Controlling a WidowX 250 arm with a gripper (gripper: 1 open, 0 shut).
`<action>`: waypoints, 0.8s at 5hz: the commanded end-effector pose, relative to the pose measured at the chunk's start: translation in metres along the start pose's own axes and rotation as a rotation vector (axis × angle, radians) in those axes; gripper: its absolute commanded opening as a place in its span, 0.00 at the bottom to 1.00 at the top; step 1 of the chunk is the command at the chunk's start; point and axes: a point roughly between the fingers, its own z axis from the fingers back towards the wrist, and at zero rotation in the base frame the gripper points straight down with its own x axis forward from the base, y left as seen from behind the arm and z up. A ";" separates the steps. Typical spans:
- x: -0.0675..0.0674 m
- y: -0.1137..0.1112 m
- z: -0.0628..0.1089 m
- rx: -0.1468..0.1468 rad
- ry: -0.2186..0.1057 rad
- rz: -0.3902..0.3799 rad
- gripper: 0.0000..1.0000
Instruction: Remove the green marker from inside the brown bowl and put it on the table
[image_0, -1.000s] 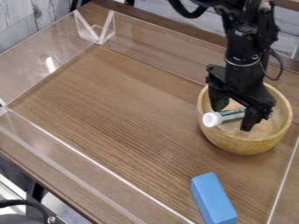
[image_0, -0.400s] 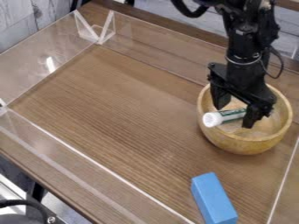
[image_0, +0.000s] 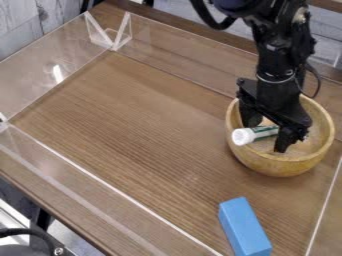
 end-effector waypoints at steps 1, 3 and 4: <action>0.009 0.004 0.008 0.012 -0.045 -0.022 0.00; 0.007 0.003 0.013 0.023 -0.026 -0.015 1.00; 0.007 0.004 0.018 0.028 -0.018 -0.005 0.00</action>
